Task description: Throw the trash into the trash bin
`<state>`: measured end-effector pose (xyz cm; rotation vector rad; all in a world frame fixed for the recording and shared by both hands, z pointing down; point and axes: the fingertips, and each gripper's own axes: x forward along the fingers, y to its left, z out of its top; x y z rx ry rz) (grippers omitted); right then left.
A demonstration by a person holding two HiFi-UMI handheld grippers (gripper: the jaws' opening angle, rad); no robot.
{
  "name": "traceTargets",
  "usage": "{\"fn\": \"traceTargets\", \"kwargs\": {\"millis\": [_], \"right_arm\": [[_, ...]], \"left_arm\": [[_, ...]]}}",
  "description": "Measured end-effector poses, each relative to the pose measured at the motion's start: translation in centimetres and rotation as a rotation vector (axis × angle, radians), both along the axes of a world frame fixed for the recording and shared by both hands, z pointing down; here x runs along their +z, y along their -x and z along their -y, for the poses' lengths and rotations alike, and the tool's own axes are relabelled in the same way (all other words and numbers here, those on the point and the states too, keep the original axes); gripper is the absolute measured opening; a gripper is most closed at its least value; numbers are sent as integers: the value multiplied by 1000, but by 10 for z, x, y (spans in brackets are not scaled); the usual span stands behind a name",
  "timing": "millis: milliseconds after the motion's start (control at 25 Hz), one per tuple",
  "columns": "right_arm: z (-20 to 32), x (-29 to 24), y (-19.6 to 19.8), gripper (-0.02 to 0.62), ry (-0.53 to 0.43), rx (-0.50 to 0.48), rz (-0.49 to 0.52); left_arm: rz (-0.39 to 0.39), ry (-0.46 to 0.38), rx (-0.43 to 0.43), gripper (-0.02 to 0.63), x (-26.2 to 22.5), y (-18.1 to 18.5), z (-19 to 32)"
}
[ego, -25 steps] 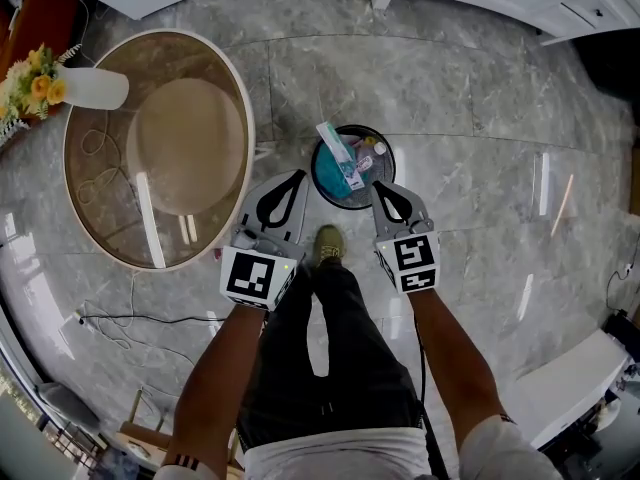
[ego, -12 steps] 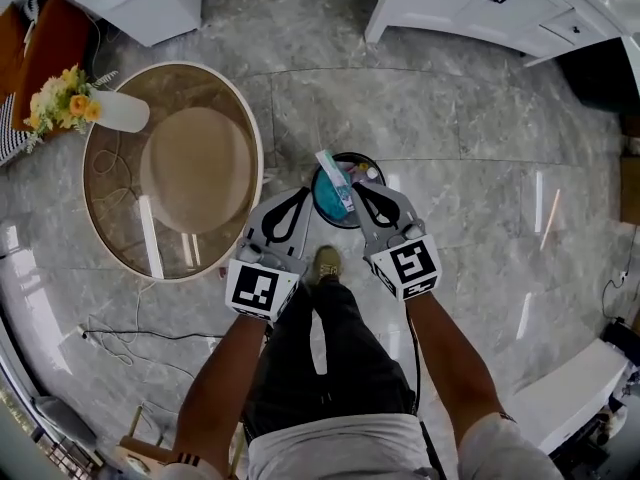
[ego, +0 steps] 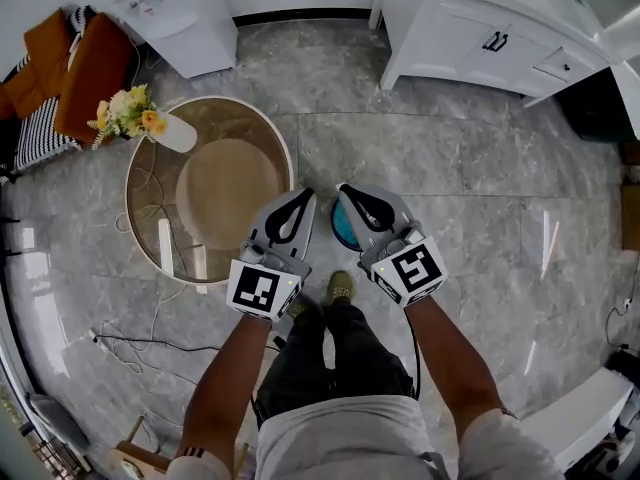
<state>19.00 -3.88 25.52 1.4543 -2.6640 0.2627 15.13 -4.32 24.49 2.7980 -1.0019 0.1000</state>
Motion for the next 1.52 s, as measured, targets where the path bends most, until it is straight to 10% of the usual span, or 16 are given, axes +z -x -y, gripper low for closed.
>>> {"fn": "traceTargets", "kwargs": {"millis": [680,1520], "right_arm": [[-30,-174,76,0,-175,-119,93],[-61,-245,106,0,-246,-154,94]], "left_arm": [[-87,-166,-62,0,-175,73,-30],[-116,-243,-25,0,-246,92,-67]]}}
